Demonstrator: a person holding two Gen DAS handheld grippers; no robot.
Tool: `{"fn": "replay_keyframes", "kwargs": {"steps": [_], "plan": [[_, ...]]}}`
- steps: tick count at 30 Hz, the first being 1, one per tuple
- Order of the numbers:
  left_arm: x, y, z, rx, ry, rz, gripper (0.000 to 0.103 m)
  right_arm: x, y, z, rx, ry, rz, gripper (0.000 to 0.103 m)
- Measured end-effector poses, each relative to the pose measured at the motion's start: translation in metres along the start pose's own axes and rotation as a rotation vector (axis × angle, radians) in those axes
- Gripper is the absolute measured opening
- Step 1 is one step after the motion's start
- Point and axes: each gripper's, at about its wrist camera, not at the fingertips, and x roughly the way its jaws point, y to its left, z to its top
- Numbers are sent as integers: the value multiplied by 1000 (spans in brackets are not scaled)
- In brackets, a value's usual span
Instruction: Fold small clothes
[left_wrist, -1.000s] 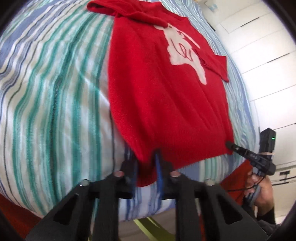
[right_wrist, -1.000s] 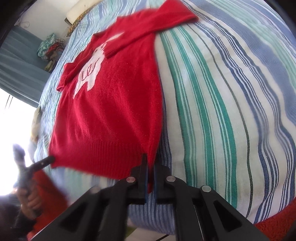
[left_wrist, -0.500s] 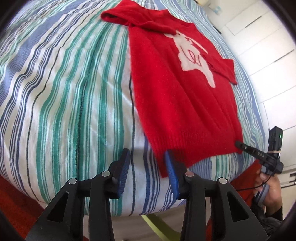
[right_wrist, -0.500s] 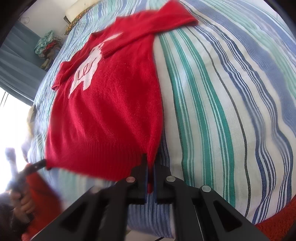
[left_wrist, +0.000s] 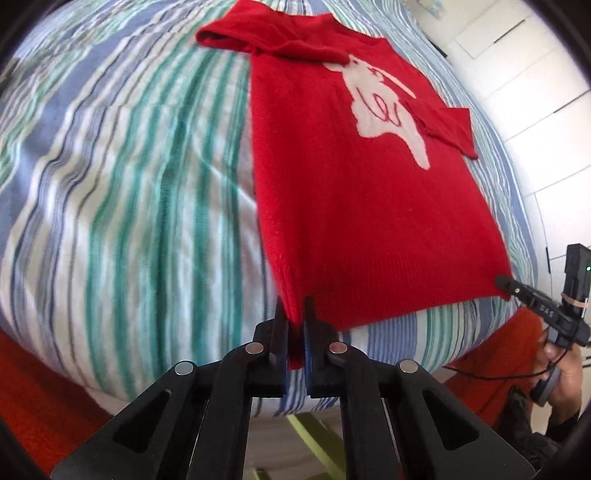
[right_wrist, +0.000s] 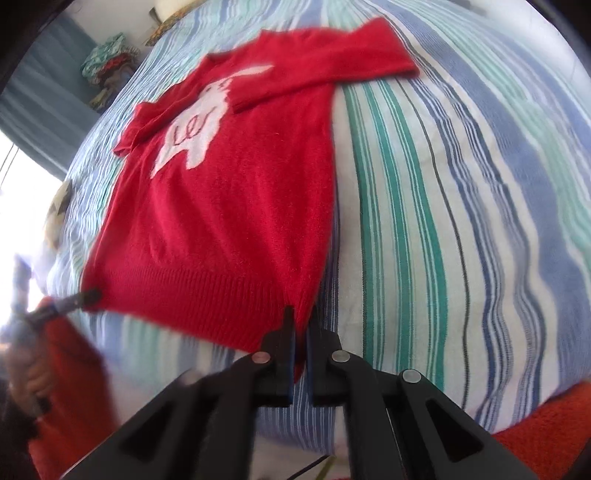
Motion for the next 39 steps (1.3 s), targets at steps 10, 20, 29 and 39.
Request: {"fn": "replay_keyframes", "kwargs": {"steps": [10, 20, 29, 39], "plan": [[36, 0, -2, 53, 60, 172, 4, 45, -7, -6, -11, 129, -50, 2], [45, 7, -5, 30, 45, 158, 5, 51, -14, -8, 25, 107, -20, 2], [43, 22, -8, 20, 46, 132, 5, 48, -19, -10, 32, 109, -26, 1], [40, 22, -10, 27, 47, 134, 5, 52, -14, -7, 29, 110, -28, 1]]}}
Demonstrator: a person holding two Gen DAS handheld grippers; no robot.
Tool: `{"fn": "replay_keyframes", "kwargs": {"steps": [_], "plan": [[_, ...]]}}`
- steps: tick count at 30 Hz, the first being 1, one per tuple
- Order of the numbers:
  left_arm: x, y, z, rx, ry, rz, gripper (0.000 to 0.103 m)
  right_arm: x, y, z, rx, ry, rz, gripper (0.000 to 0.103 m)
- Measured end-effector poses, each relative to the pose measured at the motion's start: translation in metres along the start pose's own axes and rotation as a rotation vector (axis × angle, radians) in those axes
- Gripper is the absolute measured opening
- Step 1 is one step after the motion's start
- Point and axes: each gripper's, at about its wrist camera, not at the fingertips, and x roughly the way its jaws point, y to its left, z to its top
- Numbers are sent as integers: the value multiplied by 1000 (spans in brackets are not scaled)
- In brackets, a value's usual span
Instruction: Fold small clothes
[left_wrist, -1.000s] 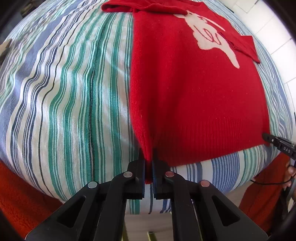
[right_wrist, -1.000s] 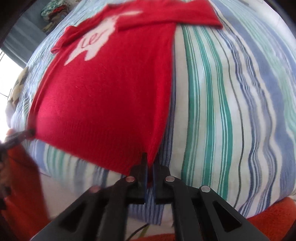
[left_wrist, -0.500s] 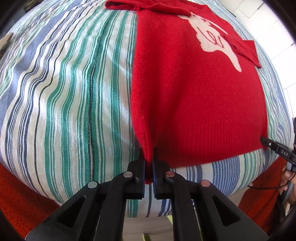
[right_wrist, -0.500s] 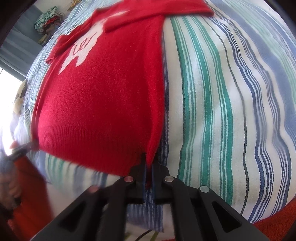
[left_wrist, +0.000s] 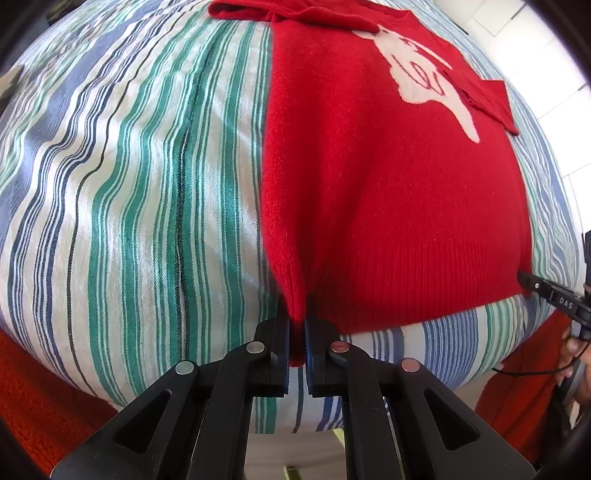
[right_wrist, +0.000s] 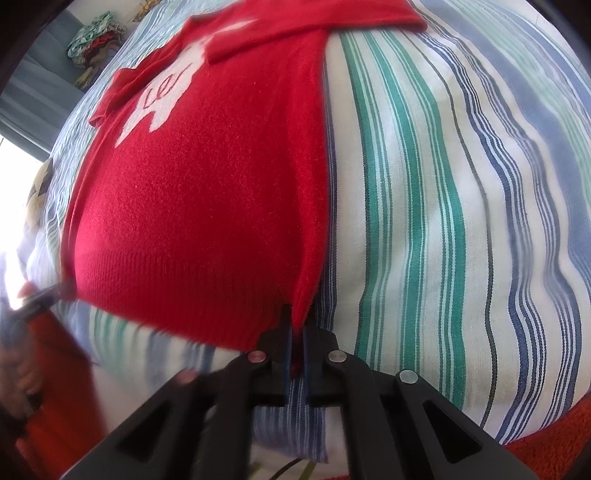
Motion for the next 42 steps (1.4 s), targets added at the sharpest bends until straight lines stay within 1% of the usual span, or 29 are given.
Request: {"fn": "replay_keyframes", "kwargs": {"steps": [7, 15, 31, 37, 42], "plan": [[1, -4, 0, 6, -1, 1, 6, 1, 3, -1, -2, -4, -2, 2], [2, -12, 1, 30, -6, 12, 6, -1, -3, 0, 5, -3, 11, 2], [4, -5, 2, 7, 4, -18, 7, -2, -4, -1, 8, -3, 20, 2], [4, -1, 3, -14, 10, -44, 7, -2, -4, -1, 12, -3, 25, 2], [4, -2, 3, -10, 9, -39, 7, -1, -4, -1, 12, -3, 25, 2]]}}
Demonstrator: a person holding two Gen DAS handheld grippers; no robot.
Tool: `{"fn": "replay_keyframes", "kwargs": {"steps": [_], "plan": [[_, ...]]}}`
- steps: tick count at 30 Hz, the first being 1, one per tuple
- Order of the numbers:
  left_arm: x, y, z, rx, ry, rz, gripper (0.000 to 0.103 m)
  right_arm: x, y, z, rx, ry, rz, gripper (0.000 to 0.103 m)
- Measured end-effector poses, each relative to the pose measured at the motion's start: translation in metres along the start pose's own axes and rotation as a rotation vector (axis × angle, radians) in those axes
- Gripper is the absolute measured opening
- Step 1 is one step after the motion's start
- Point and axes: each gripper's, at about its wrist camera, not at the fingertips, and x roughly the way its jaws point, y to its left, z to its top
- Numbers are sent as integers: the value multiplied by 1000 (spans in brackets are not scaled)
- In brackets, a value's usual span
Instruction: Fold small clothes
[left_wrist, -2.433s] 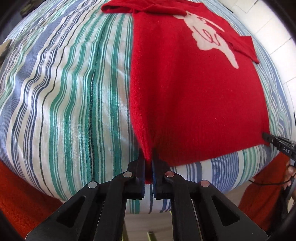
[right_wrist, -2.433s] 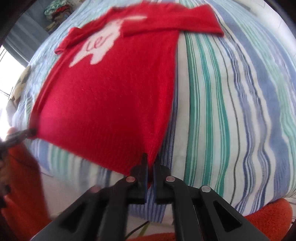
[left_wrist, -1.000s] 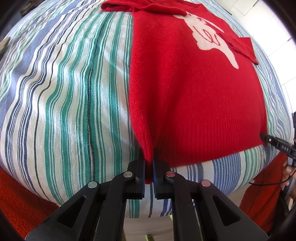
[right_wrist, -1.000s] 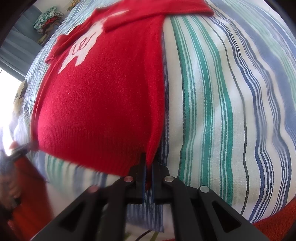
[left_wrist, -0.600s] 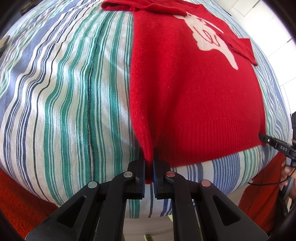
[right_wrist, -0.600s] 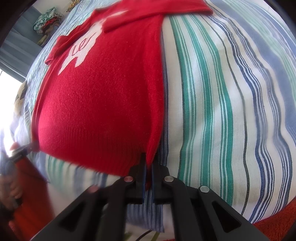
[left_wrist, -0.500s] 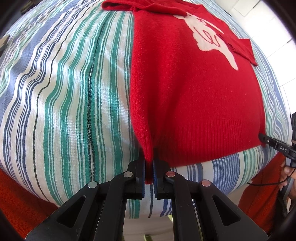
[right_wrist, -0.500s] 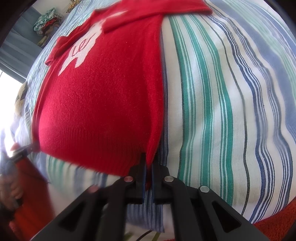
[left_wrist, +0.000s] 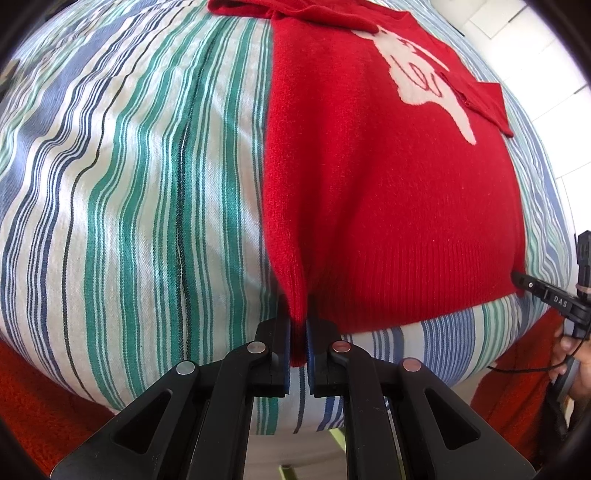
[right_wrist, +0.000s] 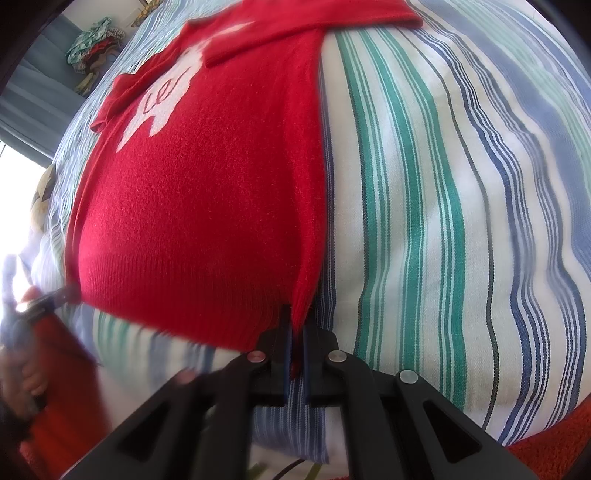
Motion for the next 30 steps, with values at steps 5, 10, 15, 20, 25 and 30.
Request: {"fn": "replay_keyframes", "kwargs": {"steps": [5, 10, 15, 20, 25, 30], "plan": [[-2, -3, 0, 13, -2, 18, 9, -1, -2, 1, 6, 4, 6, 2], [-7, -38, -10, 168, -35, 194, 20, -8, 13, 0, -40, -2, -68, 6], [-15, -54, -31, 264, -15, 359, 88, -19, 21, -6, -69, 10, -122, 32], [-65, -19, -39, 132, -70, 301, 85, -56, 5, -12, -112, 54, -136, 49], [-101, 30, -16, -99, -176, 293, 86, -128, 15, 48, -329, -131, -322, 49], [-107, 55, -7, -263, -193, 247, 86, -107, 75, 139, -563, -270, -197, 49]]}}
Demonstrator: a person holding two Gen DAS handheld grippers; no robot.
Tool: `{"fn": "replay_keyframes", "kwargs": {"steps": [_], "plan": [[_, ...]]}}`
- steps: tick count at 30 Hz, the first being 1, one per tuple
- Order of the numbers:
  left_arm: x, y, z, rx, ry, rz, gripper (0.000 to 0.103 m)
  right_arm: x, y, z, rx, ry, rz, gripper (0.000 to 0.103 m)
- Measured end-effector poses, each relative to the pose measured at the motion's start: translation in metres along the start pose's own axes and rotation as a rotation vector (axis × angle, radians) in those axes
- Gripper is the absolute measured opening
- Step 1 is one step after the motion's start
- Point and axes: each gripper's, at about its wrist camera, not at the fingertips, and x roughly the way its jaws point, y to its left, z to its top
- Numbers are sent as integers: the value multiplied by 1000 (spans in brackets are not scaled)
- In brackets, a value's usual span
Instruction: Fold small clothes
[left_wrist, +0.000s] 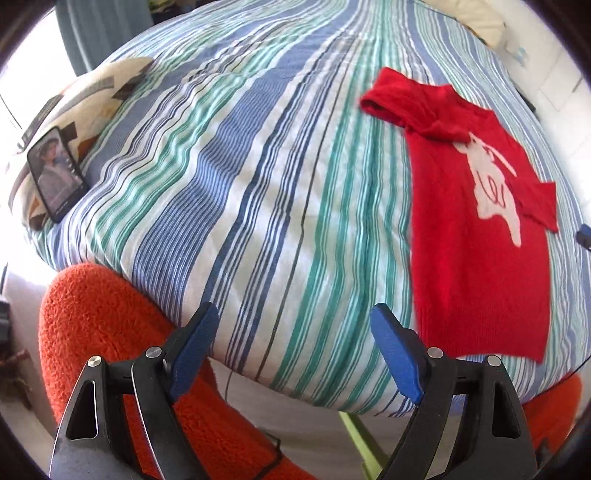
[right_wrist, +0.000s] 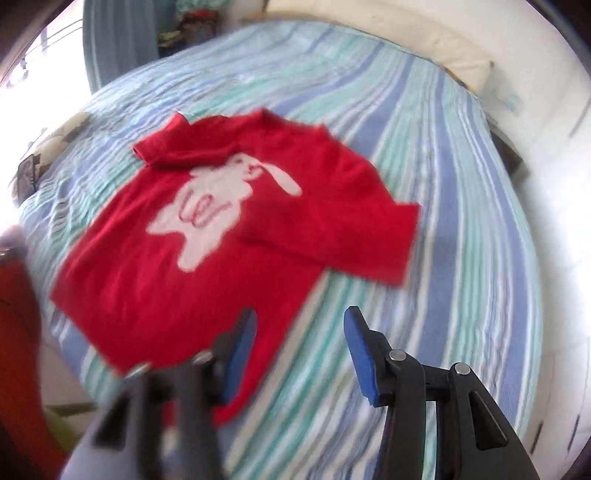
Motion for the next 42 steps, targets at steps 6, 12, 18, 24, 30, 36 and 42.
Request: {"fn": "replay_keyframes", "kwargs": {"steps": [6, 12, 18, 24, 30, 36, 42], "plan": [[9, 10, -16, -8, 30, 44, 86, 126, 58, 50, -99, 18, 95, 49], [16, 16, -26, -18, 67, 49, 86, 140, 5, 41, 162, -59, 90, 4], [18, 6, -22, -7, 68, 47, 86, 40, -175, -48, 632, -233, -89, 4], [19, -24, -26, 53, 85, 35, 86, 16, -295, -158, 992, -229, -191, 4], [13, -33, -31, 92, 87, 56, 86, 35, -312, -198, 1164, -207, -127, 4], [14, -31, -31, 87, 94, 71, 86, 50, -313, -241, 1312, -240, 2, 4], [19, -35, -32, 92, 108, 74, 86, 60, -317, -259, 1407, -325, 175, 53]]}}
